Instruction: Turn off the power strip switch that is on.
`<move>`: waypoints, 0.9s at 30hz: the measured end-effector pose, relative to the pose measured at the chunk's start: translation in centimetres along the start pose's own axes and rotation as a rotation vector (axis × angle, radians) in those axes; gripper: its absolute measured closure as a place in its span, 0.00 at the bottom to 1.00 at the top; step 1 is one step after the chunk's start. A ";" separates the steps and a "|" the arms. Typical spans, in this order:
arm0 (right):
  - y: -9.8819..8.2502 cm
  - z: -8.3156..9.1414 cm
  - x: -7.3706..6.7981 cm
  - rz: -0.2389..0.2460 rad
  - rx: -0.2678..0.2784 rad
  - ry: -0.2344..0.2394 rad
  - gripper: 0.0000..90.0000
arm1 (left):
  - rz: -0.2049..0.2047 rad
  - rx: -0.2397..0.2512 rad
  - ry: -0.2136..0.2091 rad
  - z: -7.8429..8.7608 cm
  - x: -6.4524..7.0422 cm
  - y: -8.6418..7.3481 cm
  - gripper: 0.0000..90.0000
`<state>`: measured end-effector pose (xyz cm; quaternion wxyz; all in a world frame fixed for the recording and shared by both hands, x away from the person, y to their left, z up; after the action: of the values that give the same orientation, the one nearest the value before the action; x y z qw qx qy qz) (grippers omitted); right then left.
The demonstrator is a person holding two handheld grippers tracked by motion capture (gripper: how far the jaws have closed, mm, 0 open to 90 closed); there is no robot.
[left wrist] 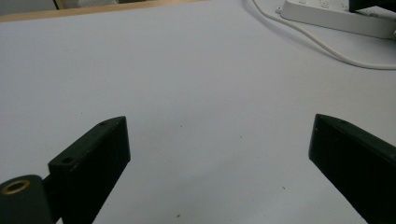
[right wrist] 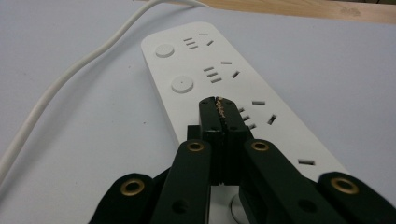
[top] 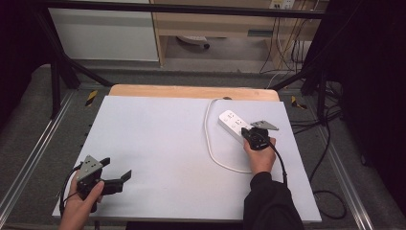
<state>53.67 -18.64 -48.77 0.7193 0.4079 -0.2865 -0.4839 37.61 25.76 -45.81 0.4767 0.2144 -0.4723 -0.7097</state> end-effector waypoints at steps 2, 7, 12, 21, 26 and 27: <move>0.0 0.0 0.0 0.003 0.001 -0.005 1.00 | 0.000 0.001 0.000 0.0 0.0 0.0 0.06; -0.1 0.0 0.0 -0.021 0.021 -0.001 1.00 | -0.004 0.000 0.001 0.1 0.0 0.0 0.06; -0.1 0.0 0.0 -0.006 0.016 -0.012 1.00 | -0.002 0.001 0.000 0.1 0.0 0.0 0.06; -0.2 0.0 -0.2 0.001 0.029 -0.030 1.00 | -0.002 -0.003 -0.001 0.0 0.0 0.0 0.06; -0.1 -0.2 -0.2 -0.013 0.037 -0.026 1.00 | -0.002 -0.003 -0.004 0.0 0.0 0.0 0.06; -0.1 -0.2 -0.3 -0.014 0.040 -0.025 1.00 | -0.003 -0.003 -0.005 0.1 0.0 0.0 0.06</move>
<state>53.67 -18.33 -48.94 0.7039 0.4180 -0.3023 -0.4883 37.53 25.75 -45.79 0.4749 0.2127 -0.4721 -0.7116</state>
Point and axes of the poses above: each handheld gripper's, and its own axes: z roughly backward along the jaws, y roughly out of its top, x roughly to its right, the point moved 8 cm from there along -z, roughly forward along the jaws, and after that the axes turned 6 degrees about z, right-handed, at the moved point
